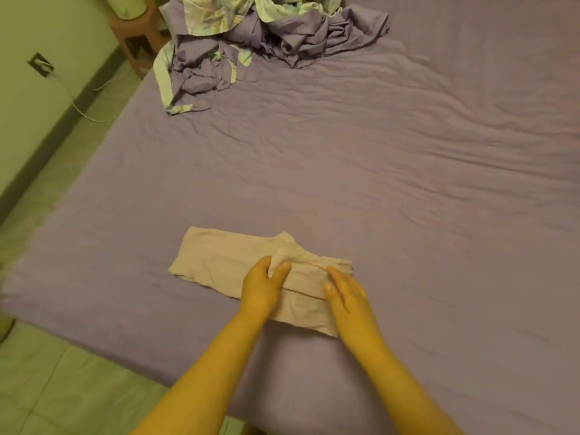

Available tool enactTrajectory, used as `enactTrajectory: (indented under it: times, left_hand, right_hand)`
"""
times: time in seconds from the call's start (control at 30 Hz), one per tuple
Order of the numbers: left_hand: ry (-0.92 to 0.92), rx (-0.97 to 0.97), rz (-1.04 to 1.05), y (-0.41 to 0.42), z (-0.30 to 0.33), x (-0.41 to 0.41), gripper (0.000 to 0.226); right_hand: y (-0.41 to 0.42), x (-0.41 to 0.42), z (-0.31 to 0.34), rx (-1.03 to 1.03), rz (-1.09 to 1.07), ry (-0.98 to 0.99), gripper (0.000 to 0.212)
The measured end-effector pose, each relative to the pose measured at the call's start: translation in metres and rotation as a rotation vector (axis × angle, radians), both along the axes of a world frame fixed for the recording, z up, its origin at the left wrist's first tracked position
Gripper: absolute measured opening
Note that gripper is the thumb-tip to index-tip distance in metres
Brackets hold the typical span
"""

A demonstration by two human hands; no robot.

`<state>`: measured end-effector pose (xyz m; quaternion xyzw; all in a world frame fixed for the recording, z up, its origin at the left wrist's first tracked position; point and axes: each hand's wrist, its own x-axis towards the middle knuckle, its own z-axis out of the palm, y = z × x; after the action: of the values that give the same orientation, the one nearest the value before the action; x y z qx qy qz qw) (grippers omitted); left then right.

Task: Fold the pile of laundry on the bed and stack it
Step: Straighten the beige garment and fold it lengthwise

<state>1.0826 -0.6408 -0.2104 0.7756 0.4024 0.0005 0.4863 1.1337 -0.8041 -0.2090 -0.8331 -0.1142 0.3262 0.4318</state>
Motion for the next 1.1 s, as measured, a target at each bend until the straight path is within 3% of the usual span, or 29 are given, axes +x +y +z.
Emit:
enactTrajectory:
  times: [0.07, 0.13, 0.23, 0.4, 0.53, 0.6, 0.73, 0.83, 1.0, 1.1]
  left_hand:
    - [0.02, -0.004, -0.012, 0.028, -0.005, -0.007, 0.02]
    - [0.05, -0.029, -0.039, 0.055, -0.011, -0.012, 0.025]
    - [0.077, -0.022, -0.071, 0.097, -0.022, -0.017, 0.03]
    - [0.103, 0.007, -0.045, 0.169, -0.034, -0.028, 0.035]
    - [0.177, 0.038, -0.078, 0.221, -0.051, -0.039, 0.032]
    - [0.222, 0.045, -0.128, 0.236, -0.062, -0.044, 0.031]
    - [0.275, 0.156, -0.124, 0.243, -0.074, -0.051, 0.028]
    - [0.245, 0.281, -0.093, 0.24, -0.08, -0.053, 0.032]
    - [0.32, -0.027, 0.125, 0.238, -0.086, -0.049, 0.078]
    - [0.41, -0.218, 0.125, 0.24, -0.089, -0.044, 0.073]
  right_hand:
    - [0.005, -0.007, -0.021, -0.262, 0.246, -0.217, 0.056]
    - [0.018, -0.015, -0.036, -0.407, 0.361, -0.268, 0.061]
    - [0.048, -0.029, -0.051, -0.493, 0.431, -0.299, 0.061]
    - [0.096, -0.04, -0.065, -0.589, 0.445, -0.367, 0.099]
    - [0.137, -0.039, -0.059, -0.602, 0.44, -0.322, 0.099]
    - [0.148, -0.04, -0.061, -0.617, 0.392, -0.397, 0.085]
    - [0.151, -0.043, -0.069, -0.596, 0.313, -0.42, 0.077]
    - [0.146, -0.046, -0.081, -0.554, 0.163, -0.405, 0.046]
    - [0.151, -0.045, -0.081, -0.301, -0.384, -0.182, 0.07]
    - [0.155, -0.038, -0.078, -0.266, -0.634, 0.048, 0.086]
